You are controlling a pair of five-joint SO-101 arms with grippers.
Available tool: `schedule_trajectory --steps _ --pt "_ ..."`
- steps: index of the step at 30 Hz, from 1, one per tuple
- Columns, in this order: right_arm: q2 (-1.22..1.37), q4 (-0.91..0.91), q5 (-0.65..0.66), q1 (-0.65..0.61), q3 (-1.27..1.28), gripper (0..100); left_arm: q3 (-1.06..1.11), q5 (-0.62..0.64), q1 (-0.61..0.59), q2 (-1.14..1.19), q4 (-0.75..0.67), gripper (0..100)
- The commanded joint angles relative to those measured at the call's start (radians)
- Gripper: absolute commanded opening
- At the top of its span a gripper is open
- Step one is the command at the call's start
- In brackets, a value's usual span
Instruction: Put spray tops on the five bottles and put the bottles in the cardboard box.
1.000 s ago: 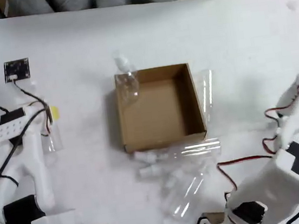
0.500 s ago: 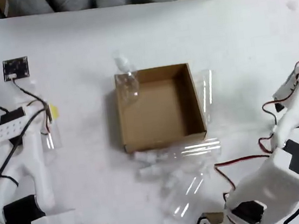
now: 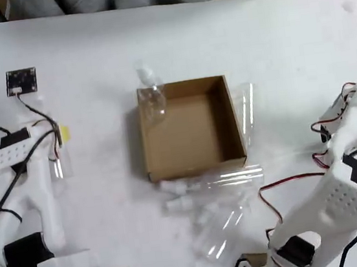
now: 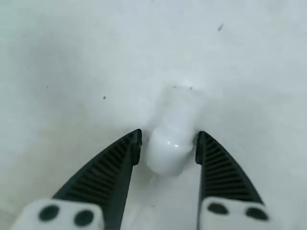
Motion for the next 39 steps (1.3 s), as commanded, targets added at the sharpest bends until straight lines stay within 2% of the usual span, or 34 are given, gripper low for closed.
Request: schedule_trajectory --steps 1,3,6,12,17,21,28,37,39 --pt "-0.015 -0.016 -0.009 0.015 -0.051 15.4 -0.005 -0.012 0.013 -0.005 -0.031 4" --pt "-0.015 -0.016 -0.009 0.016 -0.051 12.2 -0.005 -0.014 0.013 -0.005 -0.031 4" --pt "-0.015 -0.015 0.038 0.008 -0.080 0.6 -0.005 -0.014 0.013 -0.005 -0.032 4" --pt "-0.016 0.234 0.209 -0.039 -0.299 1.7 -0.005 -0.014 0.013 -0.005 -0.032 4" --pt "-0.018 0.509 0.252 -0.114 -0.608 1.6 -0.005 -0.014 0.013 -0.005 -0.032 4" --pt "-0.096 0.501 0.250 -0.176 -0.624 1.6 -0.005 -0.014 0.013 -0.005 -0.032 4" --pt "-0.343 0.499 0.253 -0.323 -0.491 1.6 -0.005 -0.015 0.013 -0.005 -0.032 4" --pt "-0.624 0.492 0.256 -0.611 -0.400 1.8 -0.005 -0.015 0.013 -0.005 -0.032 4" --pt "-0.673 0.458 0.318 -0.700 -0.394 1.8 -0.005 -0.015 0.013 -0.005 -0.032 4"
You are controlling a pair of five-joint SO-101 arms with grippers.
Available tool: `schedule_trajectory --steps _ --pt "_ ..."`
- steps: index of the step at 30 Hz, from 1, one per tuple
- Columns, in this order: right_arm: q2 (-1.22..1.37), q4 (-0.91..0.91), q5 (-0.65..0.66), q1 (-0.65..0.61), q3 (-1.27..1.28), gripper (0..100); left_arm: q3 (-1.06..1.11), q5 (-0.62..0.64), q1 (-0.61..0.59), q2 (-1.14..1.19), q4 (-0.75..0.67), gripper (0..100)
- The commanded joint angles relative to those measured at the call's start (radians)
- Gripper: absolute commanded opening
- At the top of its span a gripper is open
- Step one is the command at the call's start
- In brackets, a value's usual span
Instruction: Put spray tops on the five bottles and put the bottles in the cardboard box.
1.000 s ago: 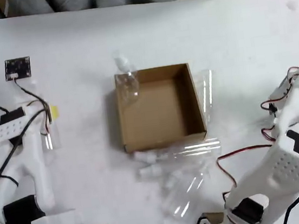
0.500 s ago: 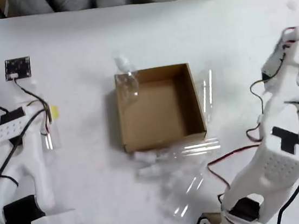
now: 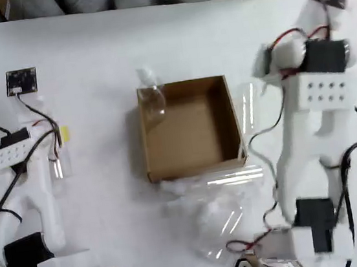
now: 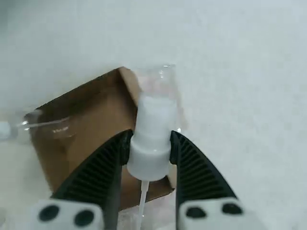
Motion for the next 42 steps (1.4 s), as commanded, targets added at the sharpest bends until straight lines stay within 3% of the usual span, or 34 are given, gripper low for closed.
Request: schedule_trajectory --steps 1,7,11,15,28,37,42 --pt "-0.145 -0.019 0.127 -0.193 -0.002 1.6 -0.005 -0.012 0.013 -0.005 -0.032 4" --pt "-0.217 -0.067 0.459 -0.498 -0.012 1.6 -0.005 -0.012 0.013 -0.005 -0.034 4" --pt "-0.240 -0.048 0.574 -0.638 0.043 1.6 -0.005 -0.012 0.013 -0.005 -0.034 4" --pt "-0.277 -0.097 0.571 -0.694 0.212 1.6 -0.005 -0.014 0.021 -0.007 -0.034 4" --pt "-0.596 -0.631 0.571 -0.641 0.855 1.5 0.017 -0.097 0.107 -0.016 -0.031 3" --pt "-0.667 -0.839 0.456 -0.631 0.987 1.5 0.114 -0.098 0.134 -0.145 -0.035 3" --pt "-0.667 -0.848 0.399 -0.630 0.985 1.8 0.299 -0.098 0.154 -0.338 -0.167 3"
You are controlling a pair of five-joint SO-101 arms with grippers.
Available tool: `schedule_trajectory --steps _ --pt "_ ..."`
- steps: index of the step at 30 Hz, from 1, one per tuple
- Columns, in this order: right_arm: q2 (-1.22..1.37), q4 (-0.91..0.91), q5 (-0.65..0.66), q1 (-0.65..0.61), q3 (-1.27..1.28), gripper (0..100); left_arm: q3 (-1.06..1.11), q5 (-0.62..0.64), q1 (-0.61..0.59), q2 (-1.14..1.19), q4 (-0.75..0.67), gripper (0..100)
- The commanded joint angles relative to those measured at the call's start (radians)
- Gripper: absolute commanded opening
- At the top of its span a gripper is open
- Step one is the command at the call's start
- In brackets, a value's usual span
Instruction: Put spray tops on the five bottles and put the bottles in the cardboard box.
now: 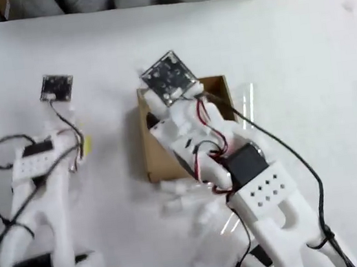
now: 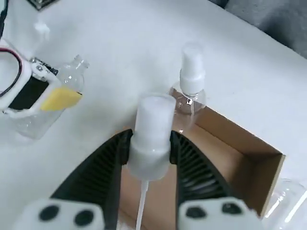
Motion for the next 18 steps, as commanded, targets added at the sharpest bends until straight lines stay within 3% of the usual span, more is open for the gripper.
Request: schedule_trajectory --steps 1,9,18 --pt "-0.030 -0.028 -0.068 0.015 -0.014 1.8 0.129 -0.012 0.019 -0.216 -0.137 4" --pt "-0.030 -0.156 -0.344 0.131 -0.002 1.6 0.275 -0.011 0.022 -0.400 -0.222 4" --pt "-0.056 -0.456 -0.690 0.269 0.169 1.8 0.417 -0.011 0.085 -0.553 -0.334 4"
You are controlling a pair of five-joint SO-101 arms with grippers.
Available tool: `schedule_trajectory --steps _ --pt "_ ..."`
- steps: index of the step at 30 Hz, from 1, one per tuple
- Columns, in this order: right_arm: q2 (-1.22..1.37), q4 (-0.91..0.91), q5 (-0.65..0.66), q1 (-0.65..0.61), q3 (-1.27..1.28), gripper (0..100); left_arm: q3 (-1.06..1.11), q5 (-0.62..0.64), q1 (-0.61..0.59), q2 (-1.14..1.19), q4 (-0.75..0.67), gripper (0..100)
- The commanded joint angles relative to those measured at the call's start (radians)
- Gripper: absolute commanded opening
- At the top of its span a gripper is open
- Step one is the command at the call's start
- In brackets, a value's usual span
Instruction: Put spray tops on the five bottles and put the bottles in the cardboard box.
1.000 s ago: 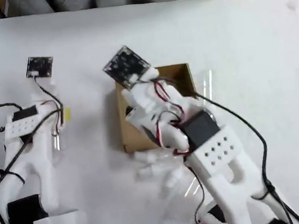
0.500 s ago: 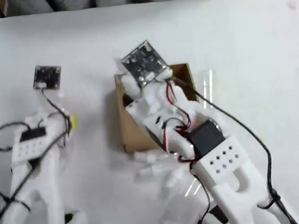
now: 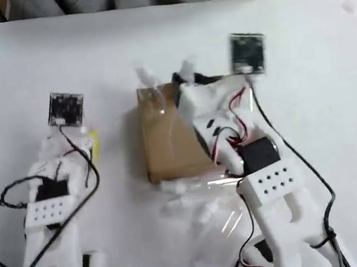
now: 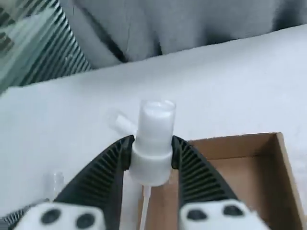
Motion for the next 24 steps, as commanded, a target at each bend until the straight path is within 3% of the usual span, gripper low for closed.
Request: schedule_trajectory --steps 1,9,14,24 --pt "-0.053 -0.176 -0.166 0.070 0.054 1.8 0.040 -0.011 0.019 -0.133 -0.052 4" --pt "-0.113 -0.552 -0.315 0.077 0.250 1.8 0.133 -0.011 0.021 -0.312 -0.049 4" --pt "-0.119 -0.748 -0.325 0.082 0.334 1.8 0.157 -0.005 0.033 -0.378 -0.028 3" --pt "-0.113 -0.791 -0.331 0.079 0.348 1.8 0.155 -0.006 0.214 -0.443 0.074 2"
